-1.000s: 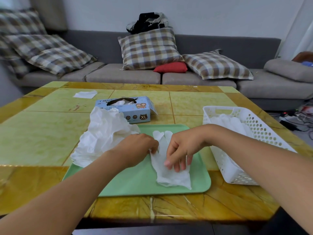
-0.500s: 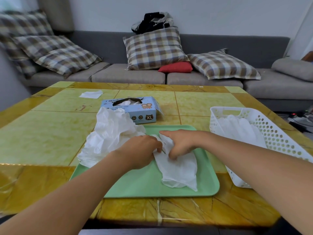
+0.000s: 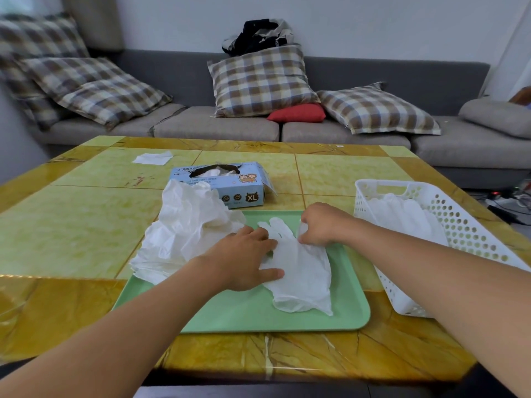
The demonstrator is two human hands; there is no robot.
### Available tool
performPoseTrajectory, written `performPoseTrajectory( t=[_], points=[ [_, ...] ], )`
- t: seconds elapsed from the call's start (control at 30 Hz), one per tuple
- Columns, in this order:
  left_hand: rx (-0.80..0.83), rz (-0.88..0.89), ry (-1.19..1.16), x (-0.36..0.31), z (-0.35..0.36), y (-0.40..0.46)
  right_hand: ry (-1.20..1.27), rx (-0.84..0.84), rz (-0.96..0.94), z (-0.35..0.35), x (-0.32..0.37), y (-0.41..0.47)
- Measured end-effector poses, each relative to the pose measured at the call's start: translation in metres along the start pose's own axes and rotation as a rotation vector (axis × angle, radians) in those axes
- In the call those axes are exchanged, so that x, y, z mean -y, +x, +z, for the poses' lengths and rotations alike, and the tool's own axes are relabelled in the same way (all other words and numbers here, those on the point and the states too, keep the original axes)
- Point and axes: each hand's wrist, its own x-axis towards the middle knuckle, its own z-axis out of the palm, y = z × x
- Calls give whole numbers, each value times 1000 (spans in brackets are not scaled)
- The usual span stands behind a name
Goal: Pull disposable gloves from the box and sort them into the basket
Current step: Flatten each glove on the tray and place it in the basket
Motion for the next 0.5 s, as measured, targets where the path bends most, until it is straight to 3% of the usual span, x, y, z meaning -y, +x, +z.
performPoseTrajectory(
  t=[0.07,0.17,0.23,0.27,0.33,0.43,0.5],
  points=[
    [-66,17,-34,2,-10,-2,-15,-111,-38,-7,6,-6],
    [-446,21,-169,12,-39,-15,174,-338,-208,-25,28,-17],
    [-743,-12,-247,30,-58,-33,431,-342,-413,-36,54,-33],
    [-807,-38,-260,45,-64,-42,494,-287,-503,-38,69,-44],
    [-693,-92,-227,81,-66,-64,477,-214,-642,-33,101,-58],
    [-226,-186,-325,114,-47,-90,440,-208,-690,-30,133,-56],
    [-130,-218,-416,122,-34,-95,500,-270,-652,-35,147,-47]
  ],
)
